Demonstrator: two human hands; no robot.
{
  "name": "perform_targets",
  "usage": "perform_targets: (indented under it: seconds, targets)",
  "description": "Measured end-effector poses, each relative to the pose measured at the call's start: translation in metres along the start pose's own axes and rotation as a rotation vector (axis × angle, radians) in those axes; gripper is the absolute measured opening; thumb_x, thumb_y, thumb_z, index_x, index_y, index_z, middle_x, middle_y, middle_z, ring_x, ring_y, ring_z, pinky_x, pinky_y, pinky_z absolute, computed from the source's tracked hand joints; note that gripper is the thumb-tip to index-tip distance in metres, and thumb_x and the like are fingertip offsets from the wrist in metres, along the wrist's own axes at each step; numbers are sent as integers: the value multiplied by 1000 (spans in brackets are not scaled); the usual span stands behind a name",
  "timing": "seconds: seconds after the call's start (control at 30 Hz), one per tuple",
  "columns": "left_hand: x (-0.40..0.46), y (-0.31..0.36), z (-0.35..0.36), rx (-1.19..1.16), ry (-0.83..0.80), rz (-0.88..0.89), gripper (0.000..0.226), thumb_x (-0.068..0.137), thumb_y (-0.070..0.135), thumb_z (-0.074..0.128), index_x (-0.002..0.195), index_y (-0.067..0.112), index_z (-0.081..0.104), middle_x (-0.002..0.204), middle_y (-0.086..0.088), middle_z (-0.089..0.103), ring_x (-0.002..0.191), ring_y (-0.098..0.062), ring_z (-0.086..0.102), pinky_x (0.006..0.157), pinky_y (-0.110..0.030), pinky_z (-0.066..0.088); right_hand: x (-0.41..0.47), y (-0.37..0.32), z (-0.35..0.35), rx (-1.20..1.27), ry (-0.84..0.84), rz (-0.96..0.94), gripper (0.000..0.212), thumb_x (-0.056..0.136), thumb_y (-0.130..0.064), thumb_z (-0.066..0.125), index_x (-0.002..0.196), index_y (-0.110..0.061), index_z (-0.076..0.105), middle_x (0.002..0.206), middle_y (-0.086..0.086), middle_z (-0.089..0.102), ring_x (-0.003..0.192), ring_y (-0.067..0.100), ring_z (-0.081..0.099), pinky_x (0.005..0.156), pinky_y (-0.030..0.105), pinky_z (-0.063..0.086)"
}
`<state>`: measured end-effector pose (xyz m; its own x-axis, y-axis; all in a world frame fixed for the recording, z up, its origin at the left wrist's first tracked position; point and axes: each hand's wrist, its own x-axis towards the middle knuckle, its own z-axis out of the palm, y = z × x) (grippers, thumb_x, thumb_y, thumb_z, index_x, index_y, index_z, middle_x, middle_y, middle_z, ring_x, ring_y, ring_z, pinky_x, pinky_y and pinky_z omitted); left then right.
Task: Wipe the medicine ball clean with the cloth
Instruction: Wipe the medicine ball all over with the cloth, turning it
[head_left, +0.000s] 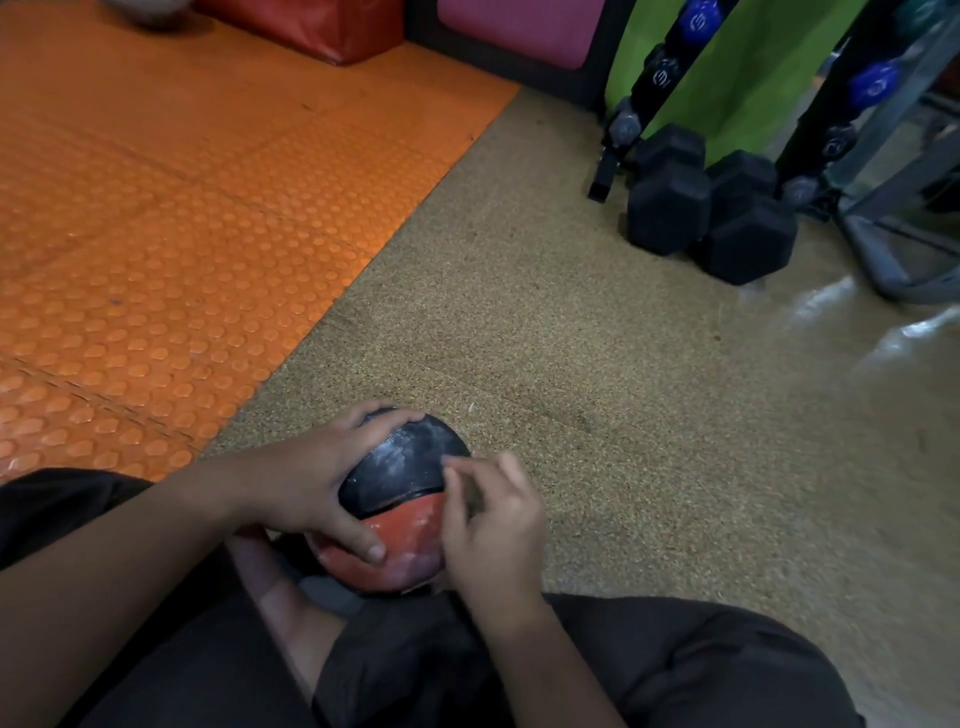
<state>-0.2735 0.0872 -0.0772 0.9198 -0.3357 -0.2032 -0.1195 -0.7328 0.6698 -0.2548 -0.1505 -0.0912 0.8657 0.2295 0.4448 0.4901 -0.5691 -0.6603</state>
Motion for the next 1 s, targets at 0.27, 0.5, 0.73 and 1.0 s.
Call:
perform_targets:
  seconds: [0.27, 0.5, 0.73, 1.0]
  targets:
    - [-7, -23, -22, -171, -98, -53, 137, 51, 67, 99, 152, 73, 7, 166, 34, -5, 160, -6, 4, 126, -43, 26, 12, 28, 19, 733, -19, 1246, 22, 86, 6, 74, 70, -8, 77, 77, 11, 78, 84, 31, 75, 85, 44, 61]
    - [-23, -42, -30, -519, -81, -147, 133, 50, 42, 105, 154, 58, 24, 141, 38, 54, 135, 8, 51, 105, -20, 49, 16, 22, 20, 779, -34, 1281, 4, 87, 2, 74, 87, -2, 77, 76, 16, 77, 68, 27, 73, 71, 39, 61]
    - [-4, -41, -27, -692, 119, -240, 114, 42, 60, 103, 142, 50, 49, 129, 18, 71, 119, -9, 69, 105, -45, 55, 12, 10, 28, 883, -85, 1251, 8, 89, 2, 70, 86, 1, 78, 87, 24, 77, 76, 32, 74, 79, 47, 61]
    - [-9, -48, -39, -847, 179, -287, 111, 39, 55, 105, 139, 48, 59, 144, 4, 60, 130, -28, 62, 105, -63, 53, 6, 4, 30, 717, -155, 1047, 18, 86, -4, 75, 72, -14, 80, 80, 11, 78, 77, 25, 75, 78, 41, 60]
